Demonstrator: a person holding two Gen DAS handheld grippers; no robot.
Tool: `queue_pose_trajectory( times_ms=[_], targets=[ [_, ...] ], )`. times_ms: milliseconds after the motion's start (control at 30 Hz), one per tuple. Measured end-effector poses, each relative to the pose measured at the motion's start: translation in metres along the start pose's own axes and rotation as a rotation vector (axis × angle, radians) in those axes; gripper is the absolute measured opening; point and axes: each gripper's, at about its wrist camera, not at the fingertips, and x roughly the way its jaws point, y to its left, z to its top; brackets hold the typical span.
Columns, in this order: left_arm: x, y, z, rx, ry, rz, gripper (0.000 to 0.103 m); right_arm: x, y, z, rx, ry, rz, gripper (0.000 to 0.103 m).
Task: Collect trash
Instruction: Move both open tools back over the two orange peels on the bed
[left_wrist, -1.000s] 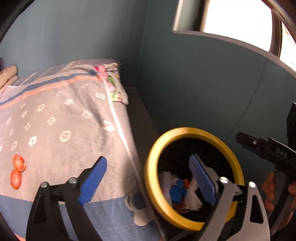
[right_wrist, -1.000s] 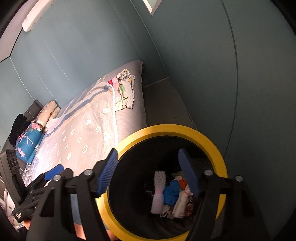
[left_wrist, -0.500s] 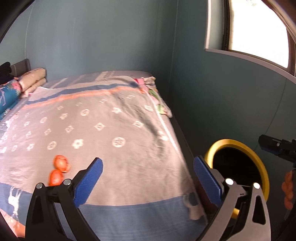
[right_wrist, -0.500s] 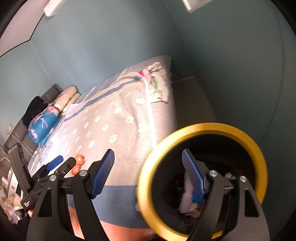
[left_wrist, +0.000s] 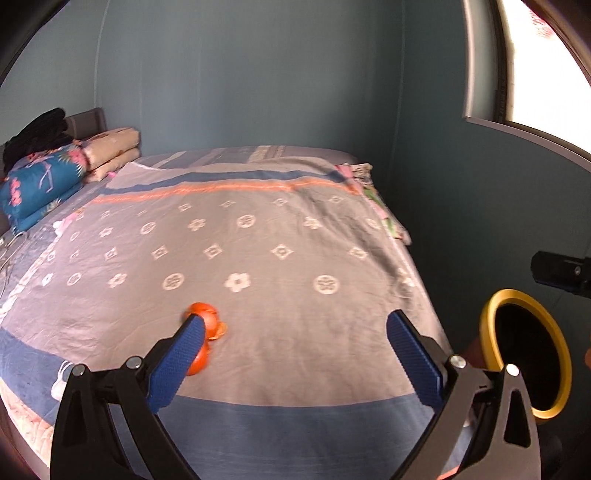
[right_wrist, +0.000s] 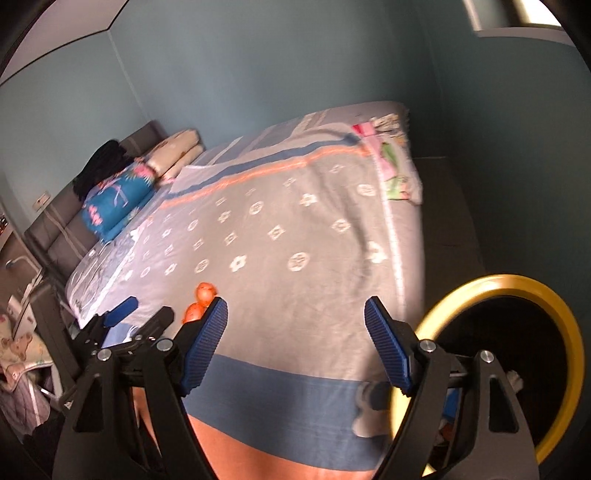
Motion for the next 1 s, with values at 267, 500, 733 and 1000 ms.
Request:
queue_pose_trajectory(
  times_ms=[267,500,733,1000],
  targets=[
    [0.019,0.05,-0.011,-0.043,0.037,0.072,0.095,0.049,0.046,0.014,-0.035,0.094,0.057,0.077],
    [0.039,0.086,-0.026,-0.102,0.068,0.118,0.095,0.106,0.08,0.021,-0.053,0.187,0.084,0.077],
    [0.068,0.11,-0.038,-0.158,0.119,0.13,0.095,0.17,0.11,0.027,-0.084,0.296,0.097,0.077],
    [0.103,0.128,-0.049,-0.234,0.198,0.158,0.095,0.249,0.134,0.032,-0.097,0.47,0.156,0.077]
  ],
)
